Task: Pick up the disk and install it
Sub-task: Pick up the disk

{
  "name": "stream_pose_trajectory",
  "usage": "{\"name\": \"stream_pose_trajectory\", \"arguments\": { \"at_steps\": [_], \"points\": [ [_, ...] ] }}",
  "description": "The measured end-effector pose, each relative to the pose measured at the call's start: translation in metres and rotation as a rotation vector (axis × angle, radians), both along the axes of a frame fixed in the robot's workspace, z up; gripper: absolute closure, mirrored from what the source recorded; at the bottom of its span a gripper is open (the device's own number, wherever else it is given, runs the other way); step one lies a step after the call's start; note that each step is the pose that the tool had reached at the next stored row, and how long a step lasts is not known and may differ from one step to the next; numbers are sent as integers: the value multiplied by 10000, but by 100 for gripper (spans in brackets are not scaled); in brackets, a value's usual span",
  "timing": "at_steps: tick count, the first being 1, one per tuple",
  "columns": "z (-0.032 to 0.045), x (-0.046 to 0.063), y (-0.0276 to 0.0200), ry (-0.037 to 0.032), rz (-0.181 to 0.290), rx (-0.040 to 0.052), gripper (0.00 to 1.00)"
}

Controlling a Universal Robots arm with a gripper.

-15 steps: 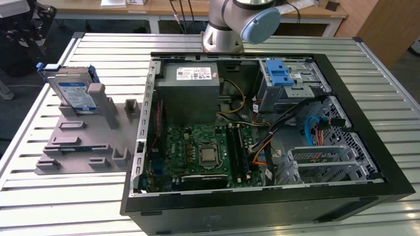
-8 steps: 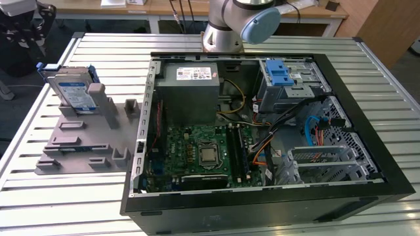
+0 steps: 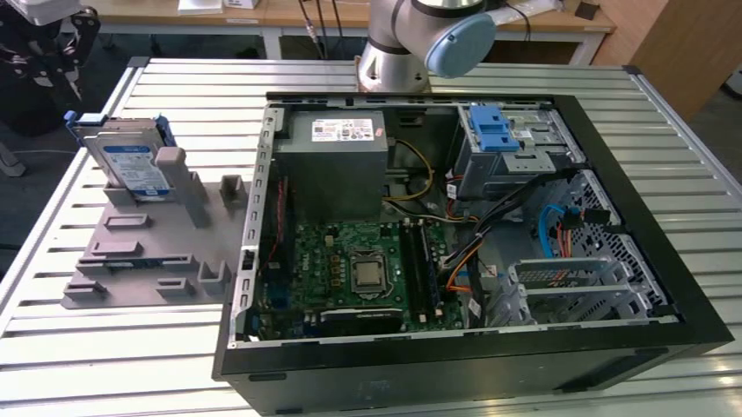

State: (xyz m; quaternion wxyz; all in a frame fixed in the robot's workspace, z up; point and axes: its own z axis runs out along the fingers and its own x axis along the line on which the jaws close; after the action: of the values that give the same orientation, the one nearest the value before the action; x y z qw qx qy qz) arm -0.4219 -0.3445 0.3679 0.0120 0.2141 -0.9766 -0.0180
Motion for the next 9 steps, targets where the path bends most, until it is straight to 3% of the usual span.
{"name": "stream_pose_trajectory", "arguments": {
  "at_steps": [9],
  "points": [
    [-23,0,0,-37,1633,3,89]
  ]
}}
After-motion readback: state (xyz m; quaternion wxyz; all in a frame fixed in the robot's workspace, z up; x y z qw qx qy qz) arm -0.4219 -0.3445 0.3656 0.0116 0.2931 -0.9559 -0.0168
